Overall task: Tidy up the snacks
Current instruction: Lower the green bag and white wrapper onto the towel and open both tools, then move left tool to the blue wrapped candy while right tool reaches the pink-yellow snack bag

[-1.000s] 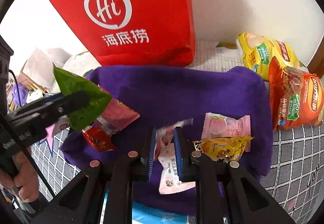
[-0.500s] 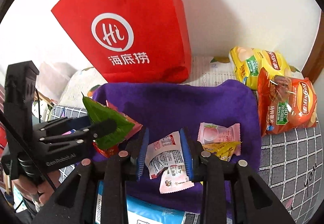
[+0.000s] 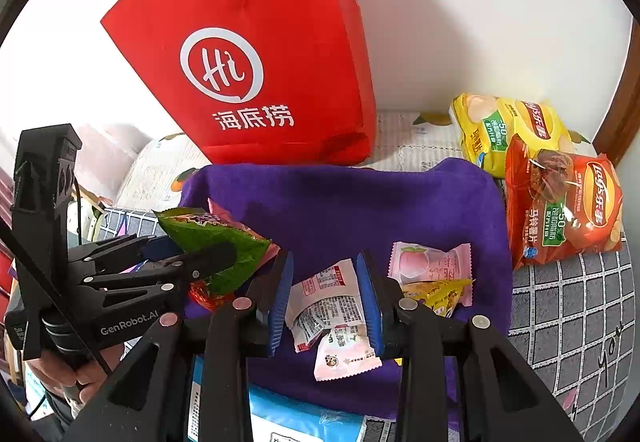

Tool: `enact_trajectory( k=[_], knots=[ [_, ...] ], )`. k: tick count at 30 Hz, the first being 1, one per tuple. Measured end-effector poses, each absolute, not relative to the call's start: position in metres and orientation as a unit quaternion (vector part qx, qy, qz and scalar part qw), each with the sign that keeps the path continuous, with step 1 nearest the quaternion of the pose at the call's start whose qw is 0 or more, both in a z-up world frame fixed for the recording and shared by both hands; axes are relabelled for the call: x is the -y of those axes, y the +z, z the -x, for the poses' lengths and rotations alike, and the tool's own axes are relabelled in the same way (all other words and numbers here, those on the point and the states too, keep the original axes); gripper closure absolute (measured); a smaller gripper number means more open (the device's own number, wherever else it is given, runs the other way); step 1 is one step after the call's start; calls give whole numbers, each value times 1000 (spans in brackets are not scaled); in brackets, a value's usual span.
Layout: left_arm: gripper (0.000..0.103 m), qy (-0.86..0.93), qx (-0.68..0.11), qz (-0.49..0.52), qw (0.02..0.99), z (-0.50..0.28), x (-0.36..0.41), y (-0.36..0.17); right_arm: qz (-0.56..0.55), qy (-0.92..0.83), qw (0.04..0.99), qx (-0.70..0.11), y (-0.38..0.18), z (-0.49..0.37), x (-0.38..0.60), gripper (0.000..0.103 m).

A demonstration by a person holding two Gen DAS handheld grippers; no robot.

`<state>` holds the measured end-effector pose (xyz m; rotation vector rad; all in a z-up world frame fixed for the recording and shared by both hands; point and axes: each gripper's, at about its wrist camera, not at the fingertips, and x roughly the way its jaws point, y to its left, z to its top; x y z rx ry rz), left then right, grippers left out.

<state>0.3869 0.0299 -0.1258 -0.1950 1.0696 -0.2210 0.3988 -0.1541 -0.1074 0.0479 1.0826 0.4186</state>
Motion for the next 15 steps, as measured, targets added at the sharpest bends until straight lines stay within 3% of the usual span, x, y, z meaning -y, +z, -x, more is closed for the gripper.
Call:
enact_trajectory(
  k=[7,15],
  knots=[
    [45,-107,-499,80,856,-384,-26,-118,-18,196,837,-510,-107,-399,154,66],
    [41,-109,-490,95,860,-381,-33,-109,-15,188,844,-501,-99,-395,154,63]
  ],
)
